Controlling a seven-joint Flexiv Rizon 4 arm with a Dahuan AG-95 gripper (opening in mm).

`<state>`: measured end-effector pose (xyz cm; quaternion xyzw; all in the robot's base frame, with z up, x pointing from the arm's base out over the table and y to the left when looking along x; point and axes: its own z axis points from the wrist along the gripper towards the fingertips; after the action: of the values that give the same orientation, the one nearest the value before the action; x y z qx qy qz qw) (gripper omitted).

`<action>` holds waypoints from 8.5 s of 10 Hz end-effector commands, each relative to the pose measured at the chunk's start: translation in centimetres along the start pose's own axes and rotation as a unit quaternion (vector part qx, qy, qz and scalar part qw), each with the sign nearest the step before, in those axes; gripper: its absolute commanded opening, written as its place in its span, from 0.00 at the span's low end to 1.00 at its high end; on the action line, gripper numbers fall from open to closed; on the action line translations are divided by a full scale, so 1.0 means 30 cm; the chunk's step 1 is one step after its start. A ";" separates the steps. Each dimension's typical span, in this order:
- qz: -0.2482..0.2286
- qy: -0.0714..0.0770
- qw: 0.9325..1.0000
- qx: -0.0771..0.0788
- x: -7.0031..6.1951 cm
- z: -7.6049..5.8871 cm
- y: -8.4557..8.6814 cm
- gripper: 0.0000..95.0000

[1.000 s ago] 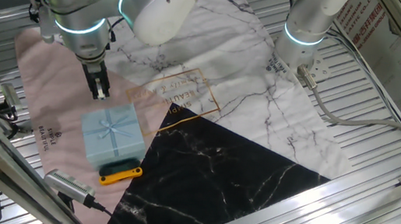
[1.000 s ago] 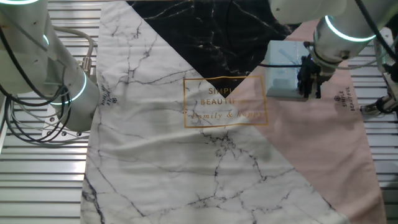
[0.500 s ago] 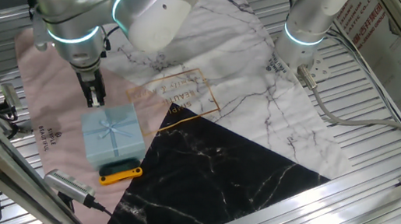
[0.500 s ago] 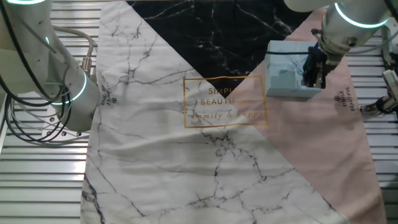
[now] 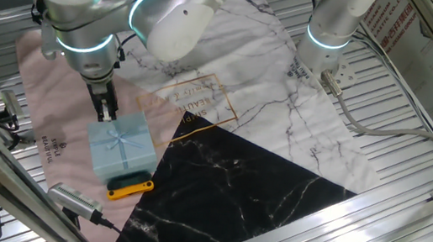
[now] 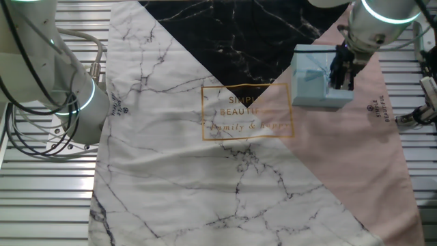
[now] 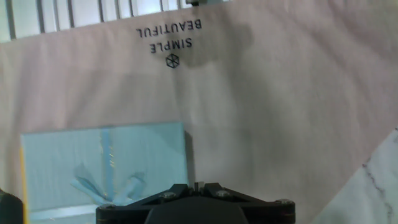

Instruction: Slide the outer casing onto the gift box

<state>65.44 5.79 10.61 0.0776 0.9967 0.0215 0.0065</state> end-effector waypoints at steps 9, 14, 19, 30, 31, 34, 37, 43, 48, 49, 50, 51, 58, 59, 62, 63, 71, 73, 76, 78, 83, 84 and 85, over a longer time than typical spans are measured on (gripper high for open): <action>-0.007 0.004 1.000 -0.001 -0.012 -0.008 0.035 0.00; -0.072 -0.001 0.997 -0.004 -0.012 -0.008 0.035 0.00; -0.111 0.000 0.994 -0.007 -0.012 -0.008 0.035 0.00; -0.028 0.003 0.999 -0.021 -0.010 -0.012 0.045 0.00; -0.020 0.004 1.000 -0.020 -0.010 -0.014 0.067 0.00; -0.009 0.004 1.000 -0.019 -0.011 -0.003 0.114 0.00; -0.006 0.003 1.000 -0.019 -0.009 -0.008 0.144 0.00; 0.010 0.005 1.000 -0.018 0.007 -0.038 0.217 0.00; 0.020 0.004 1.000 -0.020 0.019 -0.030 0.271 0.00; 0.022 0.003 1.000 -0.020 0.022 -0.028 0.282 0.00; 0.024 0.002 1.000 -0.021 0.025 -0.029 0.291 0.00; 0.024 0.002 0.999 -0.022 0.027 -0.030 0.295 0.00; 0.022 -0.001 0.999 -0.025 0.037 -0.023 0.327 0.00; 0.020 -0.001 0.999 -0.025 0.039 -0.023 0.330 0.00; 0.020 -0.001 0.999 -0.026 0.042 -0.019 0.338 0.00; 0.020 0.000 0.999 -0.026 0.043 -0.018 0.339 0.00; 0.020 -0.003 0.999 -0.026 0.051 0.002 0.360 0.00; 0.020 -0.004 0.999 -0.027 0.051 0.003 0.360 0.00; 0.021 -0.007 0.999 -0.029 0.049 0.012 0.361 0.00; 0.021 -0.007 0.999 -0.032 0.047 0.020 0.360 0.00; 0.022 -0.012 0.999 -0.024 0.041 0.040 0.357 0.00; 0.022 -0.011 0.999 -0.021 0.042 0.041 0.358 0.00; 0.023 -0.010 0.999 -0.022 0.041 0.042 0.358 0.00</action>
<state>65.82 16.55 10.89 0.1005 0.9939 0.0411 0.0178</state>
